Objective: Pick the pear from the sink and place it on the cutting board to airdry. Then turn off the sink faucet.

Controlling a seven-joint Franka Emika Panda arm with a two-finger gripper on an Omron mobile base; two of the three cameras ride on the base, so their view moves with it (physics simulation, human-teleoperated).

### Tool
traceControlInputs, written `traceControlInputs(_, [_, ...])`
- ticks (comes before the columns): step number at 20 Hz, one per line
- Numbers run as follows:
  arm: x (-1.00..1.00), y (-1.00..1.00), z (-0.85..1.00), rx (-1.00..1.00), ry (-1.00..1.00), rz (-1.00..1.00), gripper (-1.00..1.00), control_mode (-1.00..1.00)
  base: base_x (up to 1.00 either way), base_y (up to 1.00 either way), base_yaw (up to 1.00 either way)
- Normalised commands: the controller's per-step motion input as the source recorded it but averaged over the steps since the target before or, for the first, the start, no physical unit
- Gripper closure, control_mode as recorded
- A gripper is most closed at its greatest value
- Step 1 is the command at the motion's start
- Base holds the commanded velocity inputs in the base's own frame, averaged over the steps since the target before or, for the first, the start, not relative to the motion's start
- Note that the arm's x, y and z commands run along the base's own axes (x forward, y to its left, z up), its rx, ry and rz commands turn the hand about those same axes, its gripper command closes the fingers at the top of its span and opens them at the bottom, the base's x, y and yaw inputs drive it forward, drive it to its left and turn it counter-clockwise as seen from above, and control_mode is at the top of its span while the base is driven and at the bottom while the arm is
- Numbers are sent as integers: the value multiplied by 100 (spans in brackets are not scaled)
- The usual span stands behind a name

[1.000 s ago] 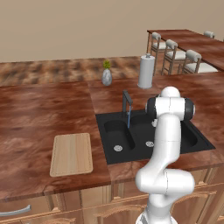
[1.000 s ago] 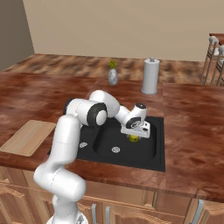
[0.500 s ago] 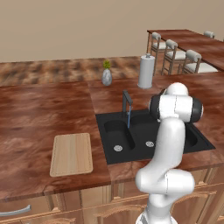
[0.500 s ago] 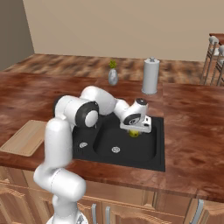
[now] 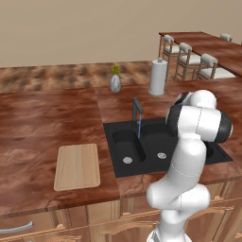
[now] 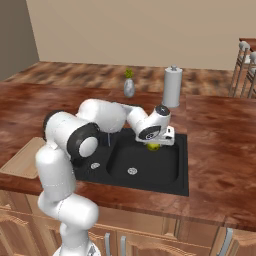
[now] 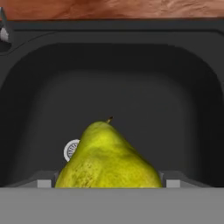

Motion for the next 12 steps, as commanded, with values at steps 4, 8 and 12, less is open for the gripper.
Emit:
traceControlInputs(4, [-60,0,59,0,-16,2,100,-100,0,0,0])
traceControlInputs(8, [-66,0,54,0,-15,0,100,-100,0,0,0])
traceControlInputs(12, [-57,15,47,-2,-10,0,100,-100,0,0,0])
